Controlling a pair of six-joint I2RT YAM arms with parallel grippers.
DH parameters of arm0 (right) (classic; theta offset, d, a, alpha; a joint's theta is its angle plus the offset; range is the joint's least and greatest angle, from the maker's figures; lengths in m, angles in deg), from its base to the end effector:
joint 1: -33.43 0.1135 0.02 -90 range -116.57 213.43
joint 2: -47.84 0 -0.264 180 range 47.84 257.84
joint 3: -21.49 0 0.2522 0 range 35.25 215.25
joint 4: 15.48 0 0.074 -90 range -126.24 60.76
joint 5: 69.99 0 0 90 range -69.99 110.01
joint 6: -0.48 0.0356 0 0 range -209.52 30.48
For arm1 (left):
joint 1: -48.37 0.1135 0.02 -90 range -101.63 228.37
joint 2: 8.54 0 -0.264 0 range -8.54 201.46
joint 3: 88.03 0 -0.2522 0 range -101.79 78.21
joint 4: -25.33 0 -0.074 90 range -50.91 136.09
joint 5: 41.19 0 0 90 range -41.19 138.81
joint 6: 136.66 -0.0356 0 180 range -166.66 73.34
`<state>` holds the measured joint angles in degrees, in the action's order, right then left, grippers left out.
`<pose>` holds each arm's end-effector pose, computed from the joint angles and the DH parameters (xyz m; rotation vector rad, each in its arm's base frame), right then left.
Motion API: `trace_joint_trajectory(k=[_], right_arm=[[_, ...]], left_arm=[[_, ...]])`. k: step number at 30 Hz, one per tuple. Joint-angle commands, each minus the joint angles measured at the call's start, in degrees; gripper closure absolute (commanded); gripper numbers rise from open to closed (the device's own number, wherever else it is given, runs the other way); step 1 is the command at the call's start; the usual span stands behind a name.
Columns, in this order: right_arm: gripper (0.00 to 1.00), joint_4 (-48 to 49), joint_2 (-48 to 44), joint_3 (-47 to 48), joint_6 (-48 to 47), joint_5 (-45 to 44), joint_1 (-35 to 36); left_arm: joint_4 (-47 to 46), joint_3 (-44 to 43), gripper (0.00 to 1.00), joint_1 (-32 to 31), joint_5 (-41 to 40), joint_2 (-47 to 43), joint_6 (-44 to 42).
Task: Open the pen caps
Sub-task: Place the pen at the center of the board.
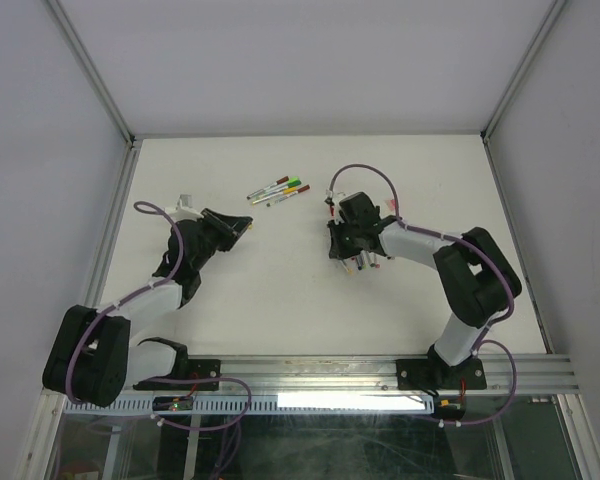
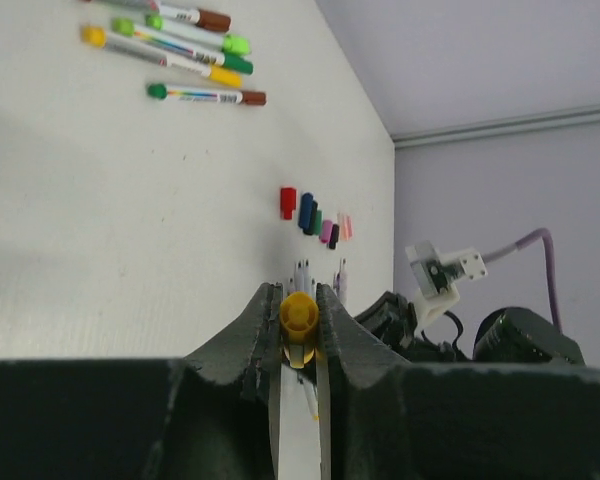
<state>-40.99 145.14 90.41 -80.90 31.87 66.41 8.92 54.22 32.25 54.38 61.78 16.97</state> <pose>0.2809 0.1910 0.1676 -0.6274 2.4942 0.5471 0.2380 -0.0724 0.1959 -0.7341 1.8482 -1.0315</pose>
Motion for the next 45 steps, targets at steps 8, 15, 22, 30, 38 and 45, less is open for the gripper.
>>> trace_joint_trajectory(k=[8, 15, 22, 30, 38, 45], right_arm=[[0.83, -0.21, 5.50, 5.21, -1.01, -21.07, 4.05], [0.76, -0.97, 5.80, 5.60, -1.72, -20.36, 4.06], [0.74, -1.40, 4.83, 5.98, -2.36, -16.25, 4.03], [0.67, -1.18, 1.81, 6.04, -3.55, -12.48, 3.99], [0.63, -1.07, -3.56, 6.04, -4.54, -8.56, 1.36], [0.63, -1.64, -10.27, 5.68, -5.31, 3.28, -5.01]], left_arm=[[-2.60, 6.83, 1.00, -4.18, 0.25, -6.35, 1.23], [-3.51, 7.99, 1.00, -7.29, -1.17, -5.81, 1.66], [-5.97, 6.77, 1.00, -13.20, -4.51, -0.56, 2.25], [-7.35, 3.04, 1.00, -16.89, -5.20, 7.73, 1.49], [-1.67, -4.36, 1.00, -18.56, -5.42, 14.59, -3.00], [10.65, -19.06, 1.00, -19.41, -3.18, 23.79, -14.47]])
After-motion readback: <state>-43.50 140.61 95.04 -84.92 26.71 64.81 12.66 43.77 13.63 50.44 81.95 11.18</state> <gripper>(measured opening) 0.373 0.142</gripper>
